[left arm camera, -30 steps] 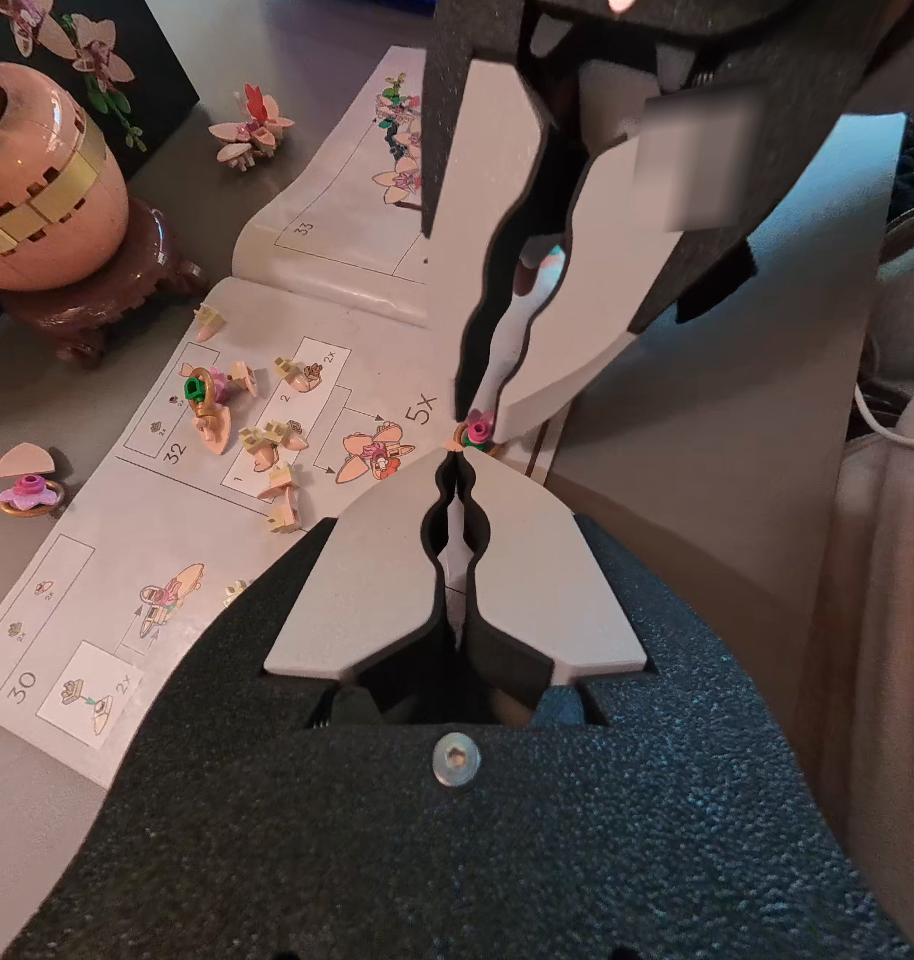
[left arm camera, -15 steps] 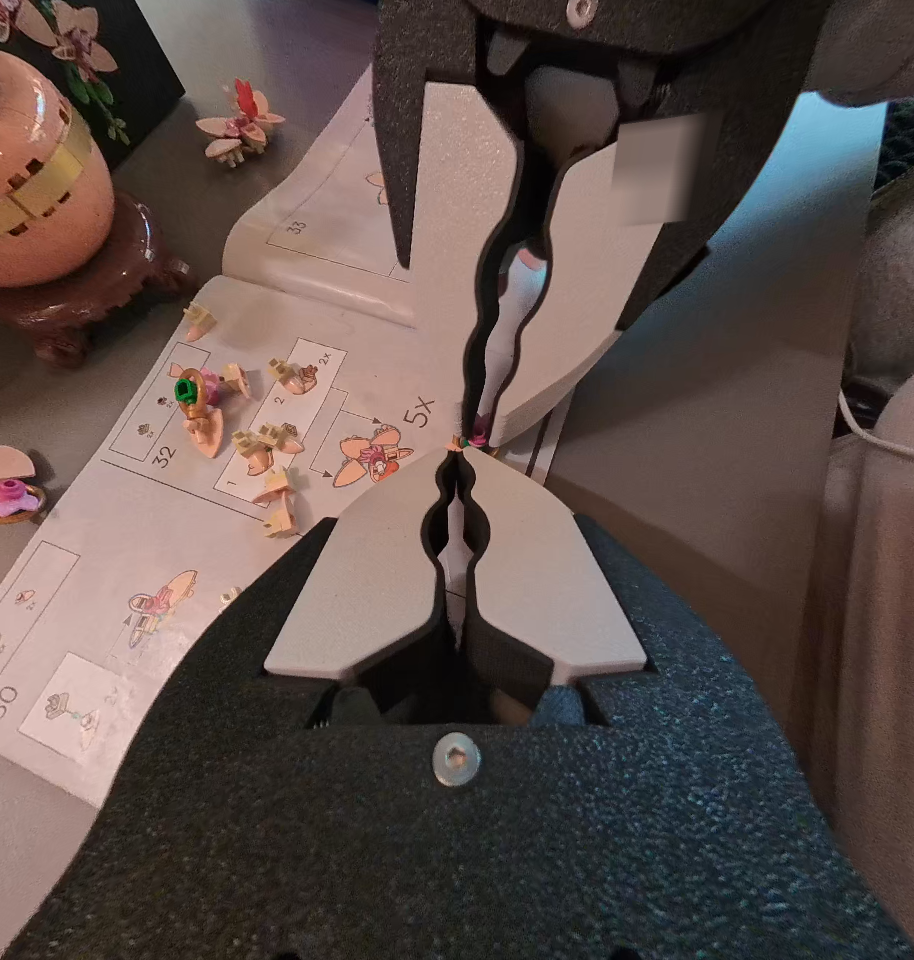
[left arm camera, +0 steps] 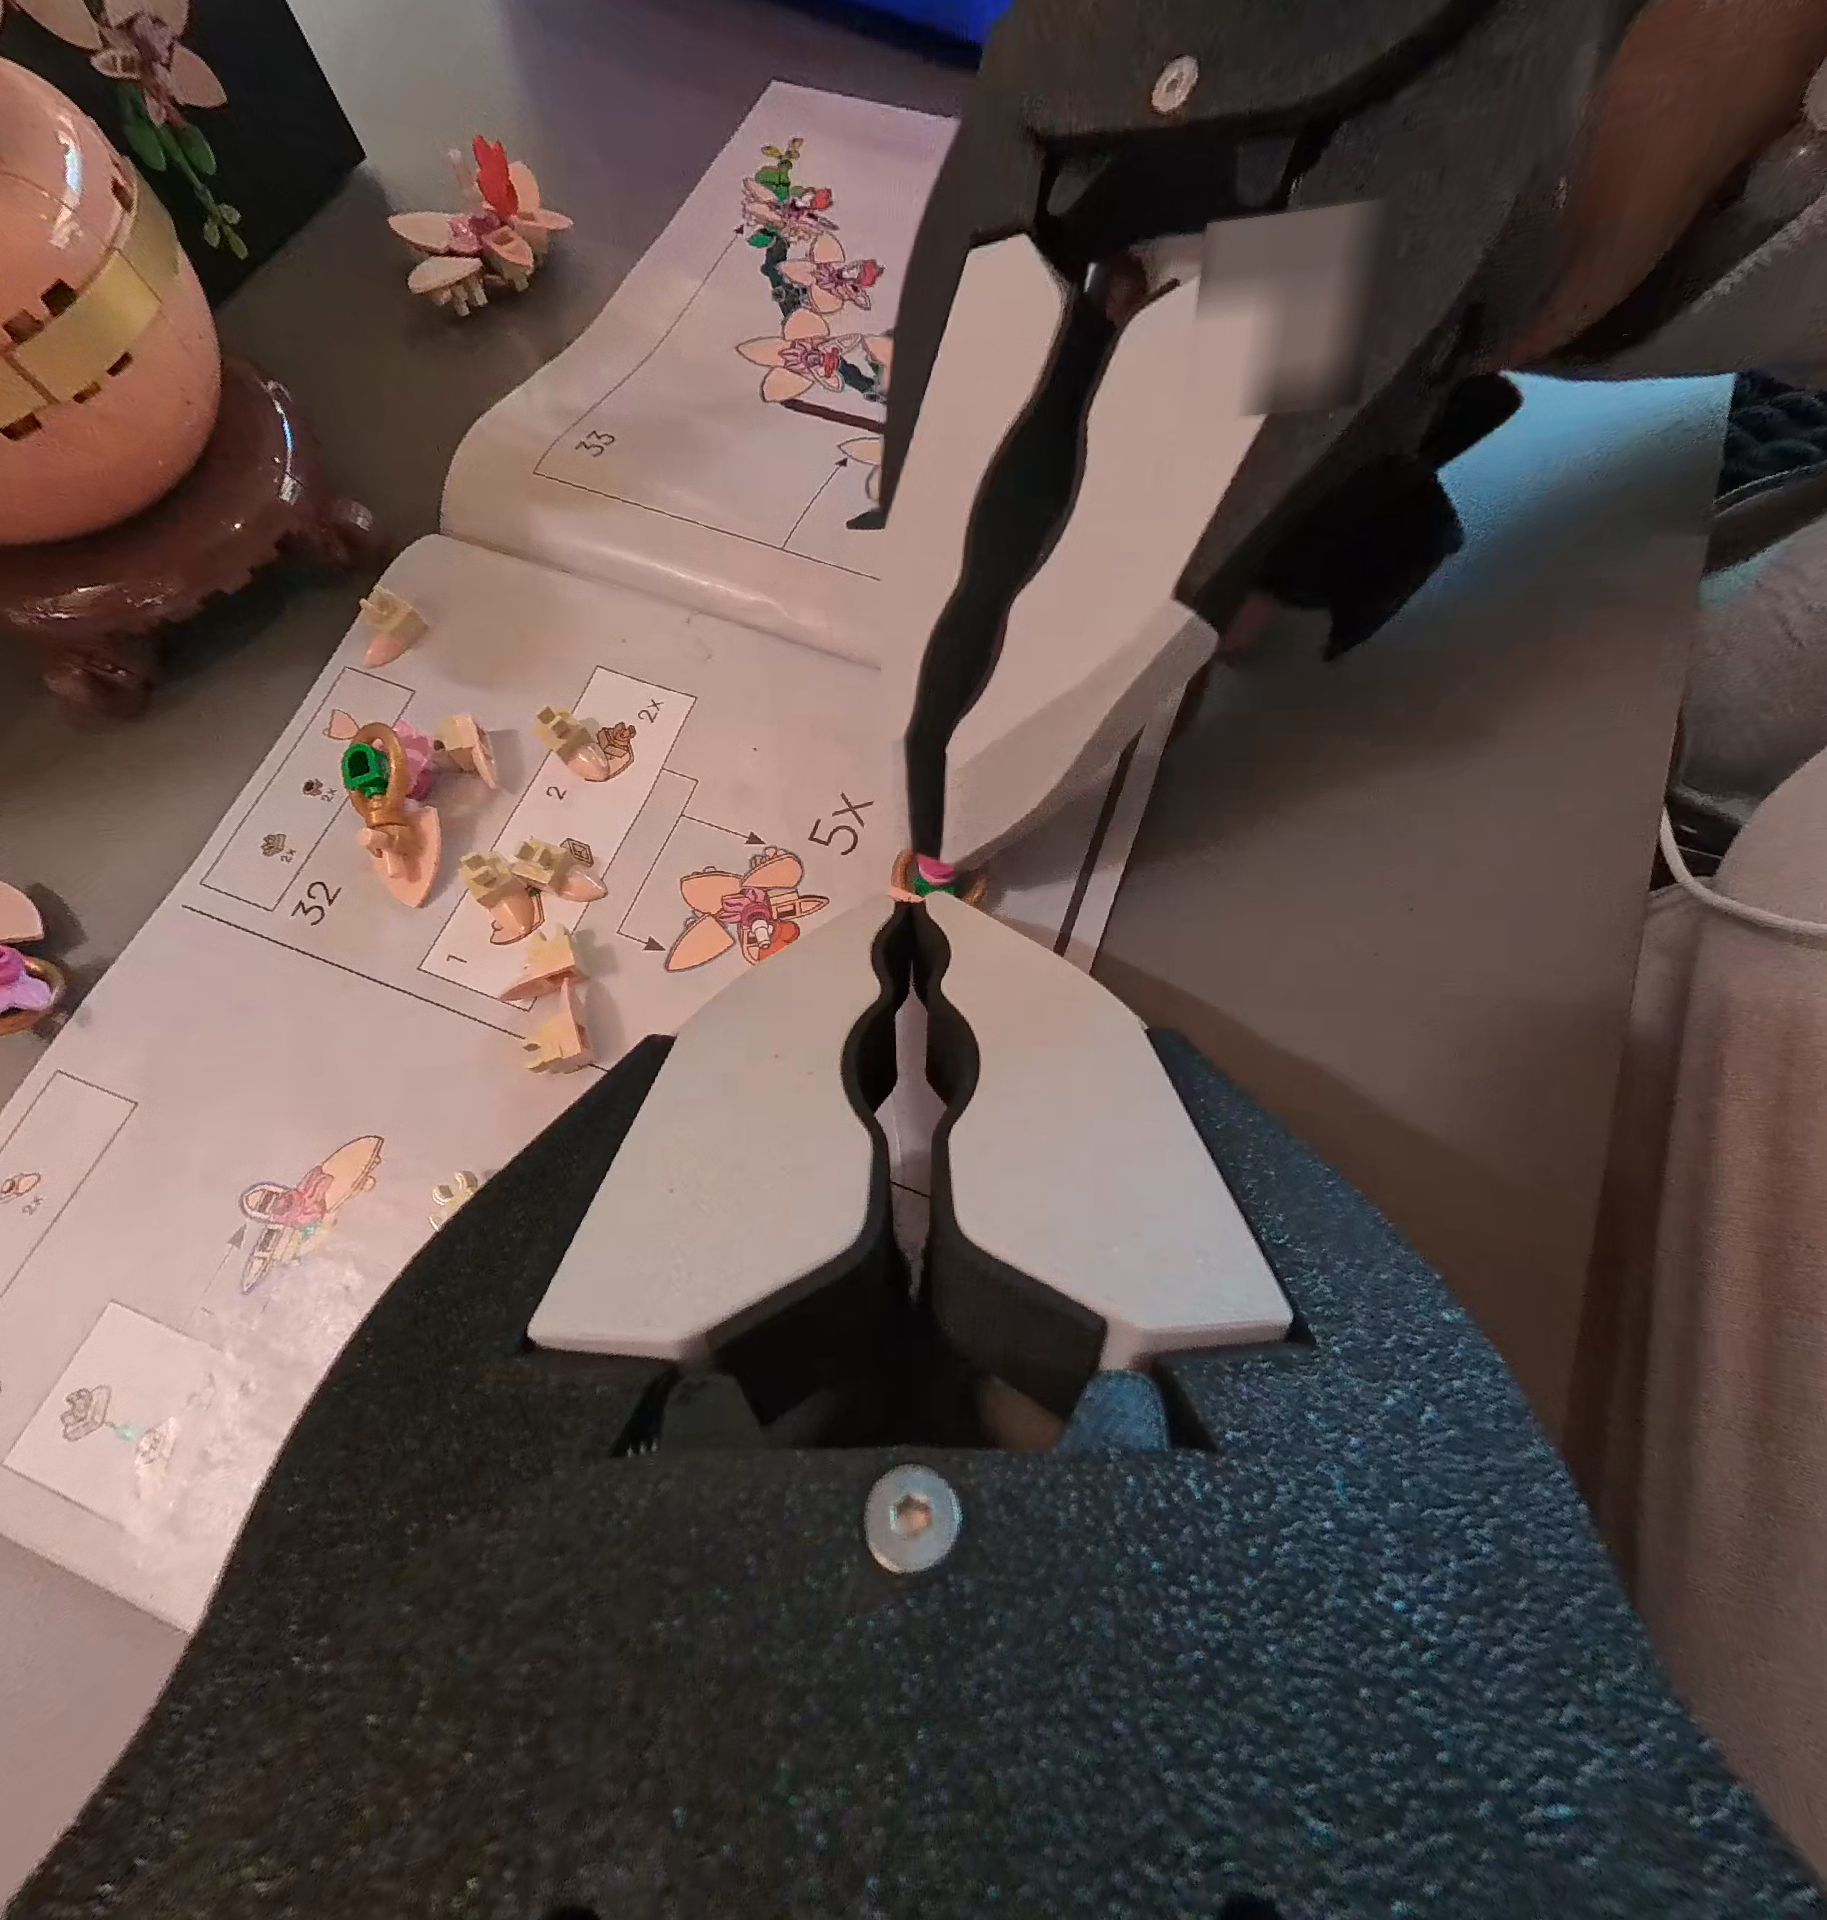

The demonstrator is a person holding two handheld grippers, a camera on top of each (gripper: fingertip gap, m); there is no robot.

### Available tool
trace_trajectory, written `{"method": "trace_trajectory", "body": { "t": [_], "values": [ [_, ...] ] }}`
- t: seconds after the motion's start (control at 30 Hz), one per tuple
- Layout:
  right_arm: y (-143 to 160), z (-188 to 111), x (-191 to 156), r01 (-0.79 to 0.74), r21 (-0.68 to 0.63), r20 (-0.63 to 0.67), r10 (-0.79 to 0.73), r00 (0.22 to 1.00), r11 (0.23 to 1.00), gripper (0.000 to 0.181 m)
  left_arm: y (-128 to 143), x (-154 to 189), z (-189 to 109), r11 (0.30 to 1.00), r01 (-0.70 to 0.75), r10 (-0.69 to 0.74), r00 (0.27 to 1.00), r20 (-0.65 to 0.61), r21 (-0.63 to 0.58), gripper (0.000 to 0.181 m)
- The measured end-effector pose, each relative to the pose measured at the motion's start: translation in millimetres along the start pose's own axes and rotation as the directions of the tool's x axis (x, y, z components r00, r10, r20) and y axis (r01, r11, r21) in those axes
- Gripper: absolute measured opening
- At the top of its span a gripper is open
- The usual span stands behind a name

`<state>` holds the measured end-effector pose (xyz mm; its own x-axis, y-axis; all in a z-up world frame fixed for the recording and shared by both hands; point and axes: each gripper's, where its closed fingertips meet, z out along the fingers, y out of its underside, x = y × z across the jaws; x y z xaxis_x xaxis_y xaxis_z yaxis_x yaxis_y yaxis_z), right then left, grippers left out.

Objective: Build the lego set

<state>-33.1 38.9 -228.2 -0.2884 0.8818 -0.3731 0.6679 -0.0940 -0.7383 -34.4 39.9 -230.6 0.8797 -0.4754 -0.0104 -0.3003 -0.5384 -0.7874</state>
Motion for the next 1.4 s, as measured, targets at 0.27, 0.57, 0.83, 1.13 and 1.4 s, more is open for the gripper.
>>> {"method": "trace_trajectory", "body": {
  "t": [0.27, 0.57, 0.83, 1.13, 1.4],
  "values": [
    [2.9, -6.9, 0.7, 0.188, -0.114, -0.035, -0.193, 0.981, 0.975, 0.024, -0.2, 0.1, 0.0, 1.000, -0.015, 0.015, 1.000, 0.004, -0.004, 0.000],
    [6.7, -3.5, 6.5, 0.348, -0.445, 0.026, -0.377, 0.926, 0.825, 0.012, -0.6, 0.2, 0.0, 0.999, -0.029, 0.029, 1.000, 0.003, -0.013, 0.000],
    [7.9, 1.9, 4.3, 0.366, -0.527, 0.055, -0.399, 0.915, 0.767, 0.009, -0.6, 1.1, -0.3, 1.000, -0.028, 0.028, 1.000, -0.010, -0.001, 0.000],
    [7.2, 2.7, 3.2, 0.382, -0.445, 0.050, -0.403, 0.914, 0.810, 0.006, -0.3, 1.2, -0.3, 1.000, -0.010, 0.009, 1.000, -0.021, 0.000, 0.000],
    [4.8, 3.5, 1.9, 0.410, -0.179, 0.017, -0.414, 0.910, 0.894, 0.006, -0.2, 1.2, 0.0, 1.000, 0.020, -0.020, 0.999, -0.041, -0.003, 0.000]
  ]
}}
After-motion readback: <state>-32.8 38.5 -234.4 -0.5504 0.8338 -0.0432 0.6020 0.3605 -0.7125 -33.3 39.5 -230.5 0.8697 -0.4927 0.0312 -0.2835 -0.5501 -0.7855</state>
